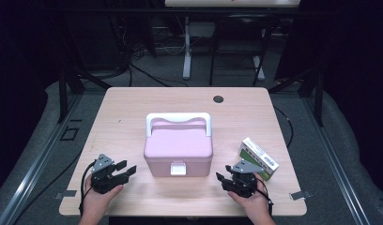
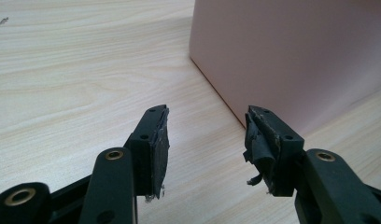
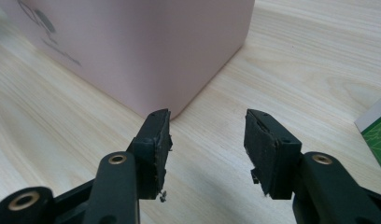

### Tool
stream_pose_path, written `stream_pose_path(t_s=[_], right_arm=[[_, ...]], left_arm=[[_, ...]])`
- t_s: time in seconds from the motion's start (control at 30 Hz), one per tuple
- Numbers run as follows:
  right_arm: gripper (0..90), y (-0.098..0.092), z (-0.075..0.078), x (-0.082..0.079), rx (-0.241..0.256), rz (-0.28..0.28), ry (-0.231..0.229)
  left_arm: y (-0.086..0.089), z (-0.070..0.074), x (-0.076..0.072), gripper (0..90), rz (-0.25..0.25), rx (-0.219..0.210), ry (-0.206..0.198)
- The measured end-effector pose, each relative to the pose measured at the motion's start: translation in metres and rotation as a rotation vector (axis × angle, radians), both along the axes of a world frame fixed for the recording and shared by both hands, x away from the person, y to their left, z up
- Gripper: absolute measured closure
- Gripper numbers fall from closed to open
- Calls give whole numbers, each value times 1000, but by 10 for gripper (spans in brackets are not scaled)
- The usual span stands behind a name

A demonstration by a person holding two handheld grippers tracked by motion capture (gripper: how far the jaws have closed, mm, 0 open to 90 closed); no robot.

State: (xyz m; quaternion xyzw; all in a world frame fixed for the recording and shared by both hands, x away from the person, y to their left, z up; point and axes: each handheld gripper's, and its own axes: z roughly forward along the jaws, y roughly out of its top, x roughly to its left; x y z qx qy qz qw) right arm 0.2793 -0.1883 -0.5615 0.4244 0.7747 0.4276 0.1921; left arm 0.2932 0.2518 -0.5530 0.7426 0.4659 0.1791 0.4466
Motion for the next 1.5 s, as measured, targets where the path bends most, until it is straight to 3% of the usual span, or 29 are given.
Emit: stream_pose_path(t_s=[0.27, 0.37, 0.63, 0.87, 0.93, 1.03, 1.1, 1.27, 1.37, 1.5], right_arm=[[460, 4, 1, -2, -7, 18, -18], [465, 5, -1, -1, -12, 13, -23], [516, 8, 0, 4, -35, 21, -9], [577, 11, 0, 10, -48, 2, -11], [578, 13, -1, 13, -56, -11, -20], [578, 14, -1, 15, -58, -32, -31], [579, 14, -1, 16, -49, -45, -33], [673, 13, -3, 22, -27, -49, -28], [715, 14, -3, 25, -19, -53, -25], [777, 18, -2, 30, -32, -57, -27]], left_arm=[[-2, 2, -1, 527, -23, -21, 14], [-4, 2, 0, 534, -24, -9, 15], [-9, 0, 5, 550, -27, -39, 13], [-19, -6, 10, 554, -3, -30, 10], [-20, -6, 10, 622, -7, -15, 1], [-21, -4, 11, 688, -25, -41, -17], [-22, -4, 12, 723, -29, -28, -34], [-25, -8, 17, 823, -23, -31, 12], [-27, -9, 19, 890, -22, -27, 20], [-29, -7, 22, 899, -29, -35, 20]])
